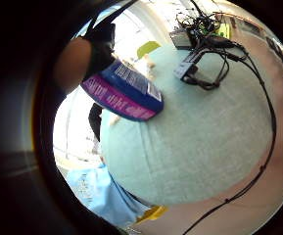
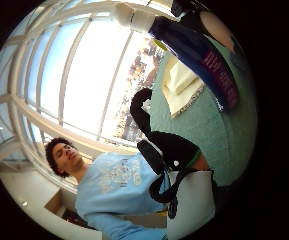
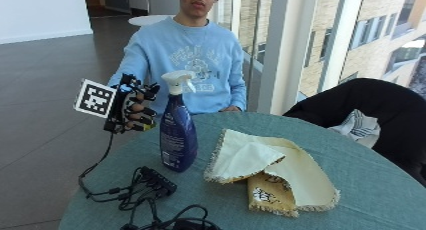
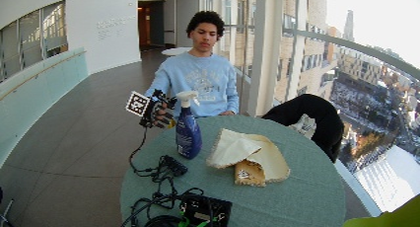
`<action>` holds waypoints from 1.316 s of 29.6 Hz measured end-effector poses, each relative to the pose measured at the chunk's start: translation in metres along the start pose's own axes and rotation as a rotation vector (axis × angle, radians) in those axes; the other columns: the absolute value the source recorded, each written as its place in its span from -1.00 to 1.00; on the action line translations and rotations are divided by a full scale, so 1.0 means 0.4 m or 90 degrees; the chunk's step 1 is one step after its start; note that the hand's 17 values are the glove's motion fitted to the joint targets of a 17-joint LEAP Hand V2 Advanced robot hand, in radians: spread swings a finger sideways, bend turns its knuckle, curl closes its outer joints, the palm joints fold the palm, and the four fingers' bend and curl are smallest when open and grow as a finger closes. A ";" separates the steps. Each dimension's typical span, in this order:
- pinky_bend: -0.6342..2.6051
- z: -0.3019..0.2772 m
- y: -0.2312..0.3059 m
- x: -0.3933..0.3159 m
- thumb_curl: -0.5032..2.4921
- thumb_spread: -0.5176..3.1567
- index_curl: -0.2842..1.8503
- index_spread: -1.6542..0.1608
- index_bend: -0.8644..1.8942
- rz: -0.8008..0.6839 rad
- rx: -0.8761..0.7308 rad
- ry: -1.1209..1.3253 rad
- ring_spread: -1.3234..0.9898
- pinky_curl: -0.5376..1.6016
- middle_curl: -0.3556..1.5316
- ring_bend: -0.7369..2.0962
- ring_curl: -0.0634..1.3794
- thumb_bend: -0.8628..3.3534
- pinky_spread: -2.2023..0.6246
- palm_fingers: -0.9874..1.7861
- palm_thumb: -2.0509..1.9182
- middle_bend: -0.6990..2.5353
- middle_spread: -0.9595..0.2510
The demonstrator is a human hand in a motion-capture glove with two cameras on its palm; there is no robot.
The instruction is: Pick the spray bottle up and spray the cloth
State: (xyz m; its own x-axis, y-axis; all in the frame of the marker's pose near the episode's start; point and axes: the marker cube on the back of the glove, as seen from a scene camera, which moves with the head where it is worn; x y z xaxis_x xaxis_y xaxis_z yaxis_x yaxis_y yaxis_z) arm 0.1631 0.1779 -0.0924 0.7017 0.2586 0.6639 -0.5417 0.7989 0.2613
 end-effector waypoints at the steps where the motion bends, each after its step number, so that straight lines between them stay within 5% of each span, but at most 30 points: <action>1: -0.47 0.005 -0.012 0.009 -0.51 -0.18 -0.46 0.38 -0.30 0.006 -0.003 -0.020 0.10 -0.21 -0.27 -0.27 -0.50 -0.59 0.69 0.18 0.29 -0.45 0.40; 16: -0.43 0.119 -0.145 0.052 -0.46 -0.16 -0.50 0.35 -0.29 0.055 -0.040 -0.173 0.12 -0.18 -0.26 -0.25 -0.48 -0.57 0.70 0.11 0.39 -0.45 0.41; 39: -0.36 0.178 -0.191 0.022 -0.37 -0.20 -0.54 0.46 -0.32 0.021 0.141 0.023 0.10 -0.15 -0.22 -0.11 -0.41 -0.59 0.67 0.36 0.48 -0.43 0.45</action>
State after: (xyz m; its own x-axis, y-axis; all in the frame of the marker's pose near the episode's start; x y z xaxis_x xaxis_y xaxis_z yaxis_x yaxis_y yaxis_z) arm 0.1776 0.0806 -0.0564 0.6961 0.3042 0.6503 -0.6498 0.6522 0.3905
